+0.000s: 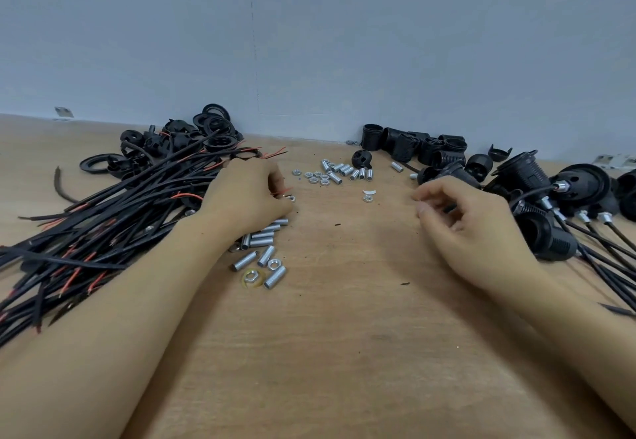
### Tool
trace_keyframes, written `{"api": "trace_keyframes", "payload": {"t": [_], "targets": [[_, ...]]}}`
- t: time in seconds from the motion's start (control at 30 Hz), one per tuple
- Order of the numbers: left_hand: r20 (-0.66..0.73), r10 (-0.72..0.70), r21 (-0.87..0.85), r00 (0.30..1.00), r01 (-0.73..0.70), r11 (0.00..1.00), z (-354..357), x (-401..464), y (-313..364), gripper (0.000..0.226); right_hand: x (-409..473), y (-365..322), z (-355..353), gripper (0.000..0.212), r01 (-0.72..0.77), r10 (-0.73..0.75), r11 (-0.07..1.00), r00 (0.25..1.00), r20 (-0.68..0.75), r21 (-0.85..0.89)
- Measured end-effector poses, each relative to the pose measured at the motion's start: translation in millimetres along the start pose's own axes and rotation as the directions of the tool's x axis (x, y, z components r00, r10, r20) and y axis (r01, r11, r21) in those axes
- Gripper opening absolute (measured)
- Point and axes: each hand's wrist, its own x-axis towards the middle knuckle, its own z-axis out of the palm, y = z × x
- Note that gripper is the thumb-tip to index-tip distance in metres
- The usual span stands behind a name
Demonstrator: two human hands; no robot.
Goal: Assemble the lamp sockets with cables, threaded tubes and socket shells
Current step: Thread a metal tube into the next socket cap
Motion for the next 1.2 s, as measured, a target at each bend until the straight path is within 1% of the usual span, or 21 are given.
{"api": "trace_keyframes", "payload": {"t": [0.07, 0.13, 0.23, 0.3, 0.37, 0.4, 0.47, 0.53, 0.6, 0.7, 0.73, 0.77, 0.83, 0.87, 0.9, 1.0, 1.07, 1.13, 1.2], "targets": [[0.003, 0.014, -0.027, 1.0, -0.013, 1.0, 2, 2, 0, 0.016, 16, -8, 6, 0.01, 0.078, -0.063, 0.99, 0.991, 0.12, -0.121], [0.021, 0.02, -0.043, 1.0, -0.019, 0.999, 1, 2, 0, 0.016, 41, -17, 20, 0.011, 0.133, -0.08, 0.968, 0.967, 0.24, -0.211], [0.004, 0.04, -0.043, 0.999, -0.04, 0.998, 1, 1, -1, 0.015, 79, -25, 53, 0.021, 0.12, 0.003, 0.922, 0.948, 0.318, -0.368], [-0.025, 0.052, -0.081, 0.998, -0.053, 0.995, 3, 0, -1, 0.02, 95, -26, 77, 0.026, 0.103, 0.078, 0.856, 0.943, 0.323, -0.507], [-0.045, 0.057, -0.106, 0.997, -0.061, 0.993, 4, 0, -1, 0.028, 100, -25, 94, 0.019, 0.094, 0.115, 0.79, 0.948, 0.297, -0.606], [-0.051, 0.061, -0.101, 0.997, -0.066, 0.993, 5, 0, -1, 0.027, 101, -24, 99, 0.014, 0.091, 0.112, 0.765, 0.956, 0.272, -0.637], [-0.074, 0.084, -0.085, 0.994, -0.091, 0.992, 5, 1, 0, 0.016, 102, -24, 101, 0.015, 0.079, 0.087, 0.749, 0.973, 0.215, -0.658], [-0.121, 0.101, -0.096, 0.987, -0.113, 0.989, 4, 1, 3, 0.008, 100, -23, 93, 0.018, 0.051, 0.061, 0.798, 0.984, 0.166, -0.6], [-0.129, 0.095, -0.119, 0.987, -0.111, 0.987, 4, 0, 3, 0.008, 94, -22, 76, 0.02, -0.005, 0.081, 0.879, 0.987, 0.139, -0.476], [-0.021, 0.087, -0.105, 0.996, -0.088, 0.991, 6, 0, 3, 0.012, 73, -16, 43, 0.01, -0.005, 0.036, 0.957, 0.994, 0.102, -0.289], [0.006, 0.088, -0.085, 0.996, -0.087, 0.993, 6, 0, 2, 0.017, 63, -14, 34, 0.008, 0.003, 0.019, 0.968, 0.996, 0.087, -0.252], [0.004, 0.093, -0.054, 0.996, -0.092, 0.994, 6, 0, 2, 0.024, 51, -12, 26, 0.009, 0.007, 0.008, 0.975, 0.997, 0.07, -0.22], [-0.059, 0.128, 0.021, 0.99, -0.127, 0.992, 3, 0, 2, 0.034, 29, -9, 16, 0.011, -0.003, 0.01, 0.988, 0.999, 0.048, -0.151], [-0.078, 0.154, 0.035, 0.985, -0.152, 0.988, 2, 0, 3, 0.034, 19, -5, 14, 0.01, -0.019, 0.025, 0.993, 0.998, 0.05, -0.114], [-0.067, 0.179, 0.039, 0.981, -0.177, 0.983, 1, 0, 4, 0.031, 12, -2, 14, 0.009, -0.037, 0.043, 0.995, 0.997, 0.067, -0.088], [0.051, 0.214, 0.055, 0.975, -0.217, 0.975, 3, -3, 6, 0.019, 5, 5, 17, 0.011, -0.079, 0.086, 0.995, 0.988, 0.126, -0.062], [0.068, 0.204, 0.05, 0.977, -0.208, 0.977, 5, -2, 6, 0.014, 6, 5, 17, 0.017, -0.089, 0.09, 0.996, 0.99, 0.11, -0.013], [0.055, 0.183, 0.047, 0.982, -0.185, 0.982, 6, 0, 5, 0.014, 7, 5, 16, 0.019, -0.09, 0.092, 0.996, 0.988, 0.122, -0.021], [0.045, 0.184, 0.045, 0.982, -0.186, 0.982, 6, 2, 4, 0.022, 5, 5, 17, 0.01, -0.08, 0.084, 0.996, 0.986, 0.143, -0.036]]}}
